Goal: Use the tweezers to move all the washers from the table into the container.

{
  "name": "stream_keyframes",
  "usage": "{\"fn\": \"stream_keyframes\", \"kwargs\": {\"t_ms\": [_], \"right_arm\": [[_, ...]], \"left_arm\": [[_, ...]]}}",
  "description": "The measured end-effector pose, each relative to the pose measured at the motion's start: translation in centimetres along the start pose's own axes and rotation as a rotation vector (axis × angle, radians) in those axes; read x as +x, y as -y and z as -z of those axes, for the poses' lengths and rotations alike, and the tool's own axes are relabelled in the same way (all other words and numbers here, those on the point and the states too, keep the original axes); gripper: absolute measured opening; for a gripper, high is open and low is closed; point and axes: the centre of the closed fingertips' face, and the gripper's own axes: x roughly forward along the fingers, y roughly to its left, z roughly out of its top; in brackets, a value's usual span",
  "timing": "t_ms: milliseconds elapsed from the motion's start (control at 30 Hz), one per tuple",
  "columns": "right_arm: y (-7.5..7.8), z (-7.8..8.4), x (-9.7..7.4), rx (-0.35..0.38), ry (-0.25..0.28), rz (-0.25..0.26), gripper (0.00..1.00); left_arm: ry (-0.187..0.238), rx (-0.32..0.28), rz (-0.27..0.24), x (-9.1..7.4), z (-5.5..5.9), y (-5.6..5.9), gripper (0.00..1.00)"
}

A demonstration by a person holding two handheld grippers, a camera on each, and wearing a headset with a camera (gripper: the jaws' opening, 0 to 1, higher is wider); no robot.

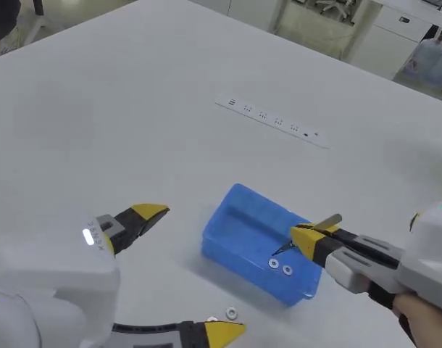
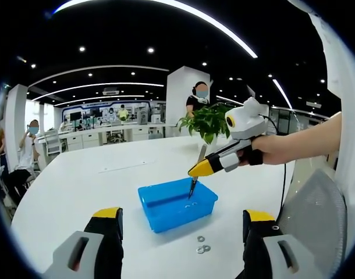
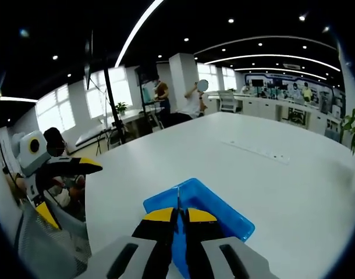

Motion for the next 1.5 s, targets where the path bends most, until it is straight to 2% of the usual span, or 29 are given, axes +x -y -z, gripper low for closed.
{"fn": "stream_keyframes", "kwargs": {"t_ms": [200, 367, 567, 967, 1100, 1500], "right_arm": [[-1.7, -0.5, -0.3, -0.004, 0.022, -0.028, 0.03], [-2.8, 0.4, 0.1, -0.002, 0.000, -0.049, 0.03], [-4.3, 1.0, 0.2, 0.020, 0.002, -0.075, 0.03], [-7.4, 5.0, 1.3, 0.045, -0.099, -0.173, 0.03], [-7.9, 6.0, 1.5, 0.037, -0.136, -0.188, 0.03], [-8.6, 7.5, 1.6, 0.028, -0.180, -0.209, 0.03]], "left_arm": [[-0.002, 0.000, 0.004, 0.0, 0.0, 0.1, 0.86], [-0.002, 0.003, 0.003, 0.0, 0.0, 0.1, 0.86], [-0.007, 0.004, 0.010, 0.0, 0.1, 0.2, 0.85], [-0.017, 0.009, 0.015, 0.1, 0.3, 0.3, 0.84], [-0.018, 0.010, 0.015, 0.1, 0.3, 0.3, 0.84], [-0.024, 0.014, 0.018, 0.1, 0.4, 0.4, 0.83]]}}
